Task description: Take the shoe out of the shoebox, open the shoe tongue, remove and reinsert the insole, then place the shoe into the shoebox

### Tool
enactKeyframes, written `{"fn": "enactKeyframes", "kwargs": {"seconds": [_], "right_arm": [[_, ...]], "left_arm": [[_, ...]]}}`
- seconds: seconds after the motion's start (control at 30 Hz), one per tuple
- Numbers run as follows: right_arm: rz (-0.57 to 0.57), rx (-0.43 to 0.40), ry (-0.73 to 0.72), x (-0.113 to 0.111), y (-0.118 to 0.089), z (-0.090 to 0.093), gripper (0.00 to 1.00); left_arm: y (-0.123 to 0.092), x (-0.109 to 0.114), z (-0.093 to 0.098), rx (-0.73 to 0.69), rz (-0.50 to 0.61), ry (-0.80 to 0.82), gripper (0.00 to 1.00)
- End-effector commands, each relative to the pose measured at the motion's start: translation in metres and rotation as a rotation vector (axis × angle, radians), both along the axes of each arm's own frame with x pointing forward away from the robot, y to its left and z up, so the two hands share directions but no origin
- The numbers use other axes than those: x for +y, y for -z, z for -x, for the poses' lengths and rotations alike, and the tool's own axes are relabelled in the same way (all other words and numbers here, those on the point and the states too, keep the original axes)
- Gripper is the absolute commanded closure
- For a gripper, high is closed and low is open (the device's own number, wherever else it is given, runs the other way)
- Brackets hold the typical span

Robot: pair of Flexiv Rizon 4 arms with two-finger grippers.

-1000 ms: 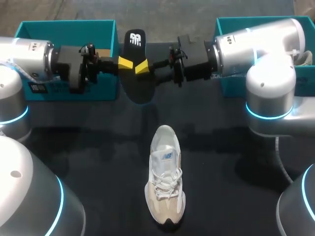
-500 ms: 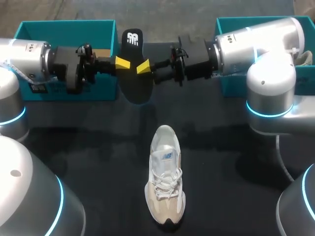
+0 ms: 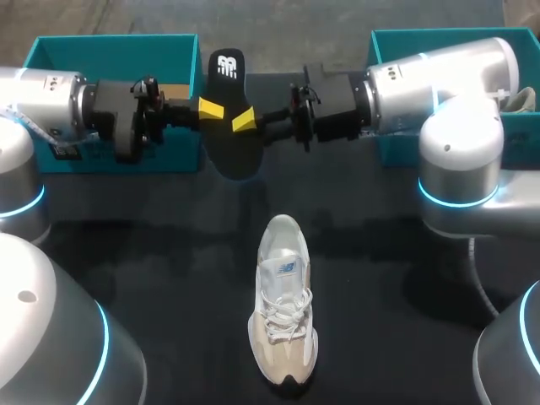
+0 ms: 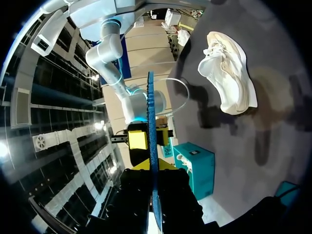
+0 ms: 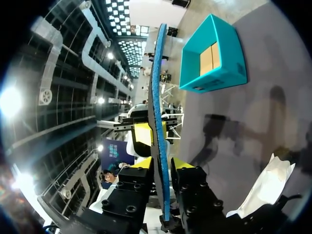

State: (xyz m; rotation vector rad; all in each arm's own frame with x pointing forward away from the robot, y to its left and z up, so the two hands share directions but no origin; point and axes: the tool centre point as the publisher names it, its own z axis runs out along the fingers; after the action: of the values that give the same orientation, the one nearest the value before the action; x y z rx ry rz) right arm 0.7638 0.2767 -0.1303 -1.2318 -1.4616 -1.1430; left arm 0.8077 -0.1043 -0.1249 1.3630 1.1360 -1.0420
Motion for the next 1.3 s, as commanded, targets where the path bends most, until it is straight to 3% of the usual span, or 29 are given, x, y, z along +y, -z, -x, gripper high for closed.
{"fn": "enactKeyframes", "kwargs": {"seconds": [0.03, 1.3], "right_arm": [[0.005, -0.002, -0.001, 0.0043, -0.0011, 0.0, 0.81], [0.001, -0.005, 0.016, 0.0031, -0.001, 0.0065, 0.85]], "left_arm": [[0.0, -0.0005, 0.0024, -0.005, -0.001, -0.006, 1.0], [-0.0018, 0.0031, 0.0051, -0.014, 0.01, -0.016, 1.0]]}}
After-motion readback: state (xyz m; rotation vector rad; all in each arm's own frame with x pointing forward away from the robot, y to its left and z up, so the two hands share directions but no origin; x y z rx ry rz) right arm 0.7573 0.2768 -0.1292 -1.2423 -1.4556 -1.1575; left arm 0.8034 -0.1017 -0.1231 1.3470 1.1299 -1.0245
